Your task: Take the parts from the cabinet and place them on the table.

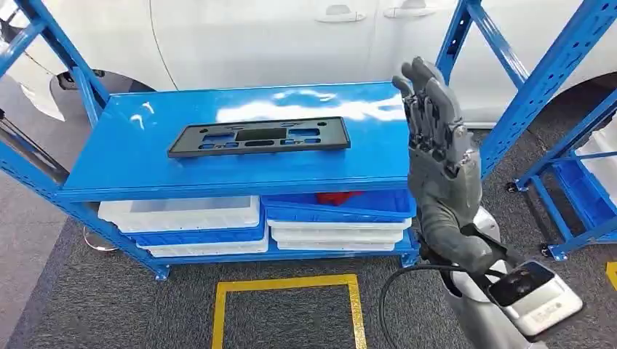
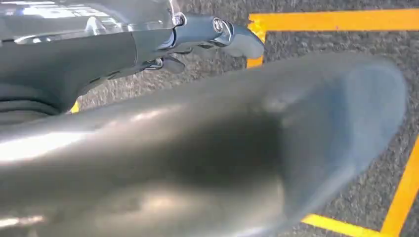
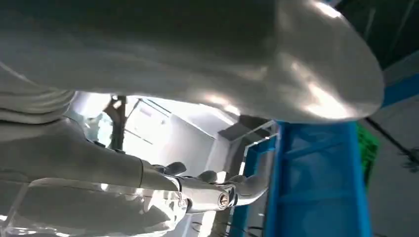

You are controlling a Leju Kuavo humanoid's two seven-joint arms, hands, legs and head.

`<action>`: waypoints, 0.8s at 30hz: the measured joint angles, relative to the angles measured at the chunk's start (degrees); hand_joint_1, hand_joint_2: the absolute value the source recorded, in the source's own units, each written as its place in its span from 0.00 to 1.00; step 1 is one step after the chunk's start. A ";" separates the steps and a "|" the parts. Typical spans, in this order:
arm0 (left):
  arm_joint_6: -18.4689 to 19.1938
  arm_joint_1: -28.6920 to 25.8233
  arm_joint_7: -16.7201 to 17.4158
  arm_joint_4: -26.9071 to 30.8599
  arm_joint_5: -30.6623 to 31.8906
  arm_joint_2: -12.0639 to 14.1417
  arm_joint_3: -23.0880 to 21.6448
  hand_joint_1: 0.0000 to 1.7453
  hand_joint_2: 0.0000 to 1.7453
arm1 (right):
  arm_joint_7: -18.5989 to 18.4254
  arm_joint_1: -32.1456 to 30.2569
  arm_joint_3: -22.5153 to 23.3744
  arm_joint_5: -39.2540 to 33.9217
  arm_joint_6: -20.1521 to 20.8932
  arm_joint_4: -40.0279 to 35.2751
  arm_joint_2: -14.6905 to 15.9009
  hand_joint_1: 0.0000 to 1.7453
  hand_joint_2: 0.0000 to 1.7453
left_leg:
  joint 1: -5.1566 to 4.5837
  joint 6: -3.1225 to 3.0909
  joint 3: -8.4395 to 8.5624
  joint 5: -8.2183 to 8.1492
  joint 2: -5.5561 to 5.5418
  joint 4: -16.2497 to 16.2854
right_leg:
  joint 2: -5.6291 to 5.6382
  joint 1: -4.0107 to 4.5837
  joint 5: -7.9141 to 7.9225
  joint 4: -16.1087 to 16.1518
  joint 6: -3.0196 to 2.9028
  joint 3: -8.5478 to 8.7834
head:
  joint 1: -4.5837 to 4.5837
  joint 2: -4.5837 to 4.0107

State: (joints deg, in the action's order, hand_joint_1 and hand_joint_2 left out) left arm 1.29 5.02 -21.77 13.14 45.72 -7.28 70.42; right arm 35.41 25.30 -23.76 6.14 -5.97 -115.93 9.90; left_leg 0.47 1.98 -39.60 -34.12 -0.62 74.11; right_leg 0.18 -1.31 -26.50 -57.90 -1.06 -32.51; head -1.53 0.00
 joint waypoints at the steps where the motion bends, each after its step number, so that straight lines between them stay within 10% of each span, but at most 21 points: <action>1: 0.00 -0.10 0.00 -0.02 -0.04 0.00 0.04 0.00 0.00 | -0.02 -0.01 0.00 -0.02 0.00 0.15 0.00 0.00 0.00 | 0.20 0.20 -2.00 0.37 0.07 2.19 | 0.03 -0.01 -0.42 0.00 0.07 0.46 | -0.07 0.02; 3: -0.02 -0.14 0.00 -0.02 -0.13 0.00 0.22 0.00 0.00 | -0.07 0.00 -0.04 -0.13 0.04 0.35 0.00 0.00 0.00 | 0.40 0.38 -1.89 4.81 0.18 -1.46 | 0.12 -0.14 -1.34 0.00 0.32 1.68 | -0.04 0.00; 5: -0.04 -0.16 0.00 -0.02 -0.18 0.00 0.44 0.00 0.00 | -0.26 0.11 -0.09 -0.15 0.41 0.46 -0.07 0.00 0.00 | 0.46 0.13 2.19 12.14 0.27 -12.80 | 0.13 -0.35 -2.65 0.05 0.83 3.51 | -0.04 0.00; 11: -0.09 -0.19 0.17 -0.04 -0.02 -0.02 0.76 0.00 0.00 | -0.57 0.42 -0.22 -0.13 0.74 0.81 -0.22 0.00 0.00 | 0.22 -2.60 5.19 10.18 0.14 -16.79 | 0.13 -0.23 -3.26 -1.02 2.75 4.20 | -0.11 0.04; 16: -0.15 -0.08 0.17 -0.07 0.48 -0.15 0.76 0.00 0.00 | -0.44 0.04 -0.26 -0.13 0.72 1.27 -0.24 0.00 0.00 | -0.39 -3.78 7.09 8.39 0.14 -16.81 | 0.10 0.04 -9.46 -18.59 2.80 -7.59 | 0.52 0.00; 18: -0.18 -0.27 0.17 -0.07 0.61 -0.24 0.76 0.00 0.00 | -0.63 -0.30 -0.26 -0.46 1.03 1.53 -0.26 0.00 0.00 | -0.62 -3.75 8.50 7.40 0.03 -16.81 | 0.10 0.13 -5.98 -15.33 2.36 -8.07 | 0.52 0.00; 21: -0.18 -0.44 0.04 -0.13 0.68 -0.61 0.76 0.00 0.00 | -1.11 -0.37 -0.24 -2.43 2.47 2.12 -0.24 0.00 0.00 | -0.78 -3.26 10.06 5.64 0.02 -16.82 | -0.21 0.68 4.42 -1.51 1.15 -4.78 | 0.68 0.00; 22: -0.20 -0.22 0.00 -0.20 0.68 -0.70 0.76 0.00 0.00 | -1.25 -0.42 -0.24 -3.30 3.02 2.47 -0.33 0.00 0.00 | -0.98 -2.84 10.36 5.31 0.00 -16.43 | -0.31 1.13 2.37 -1.00 1.19 -4.88 | 0.41 0.02; 23: -0.22 -0.16 -0.02 -0.20 0.70 -0.70 0.76 0.00 0.00 | -1.77 -0.52 -0.22 -4.30 3.65 2.67 -0.52 0.00 1.00 | -0.93 -2.42 10.05 5.01 0.09 -16.66 | -0.26 1.23 2.73 -1.21 0.90 -4.91 | 0.48 0.00; 24: -0.26 -0.23 -0.02 -0.20 0.72 -0.70 0.76 0.00 0.00 | -2.01 -0.62 -0.15 -5.32 4.41 2.84 -0.68 0.00 1.00 | -0.91 -2.05 10.72 5.08 0.14 -16.33 | -0.12 1.26 3.01 -0.98 0.55 -4.86 | 0.52 0.00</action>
State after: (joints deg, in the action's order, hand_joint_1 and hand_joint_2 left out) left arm 1.03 4.79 -21.79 12.94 46.45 -7.98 71.19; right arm 33.40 24.68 -23.91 0.82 -1.56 -113.09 9.22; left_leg -0.45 -0.07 -28.89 -29.04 -0.48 57.78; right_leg 0.06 -0.05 -23.49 -58.88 -0.51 -37.38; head -1.01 0.00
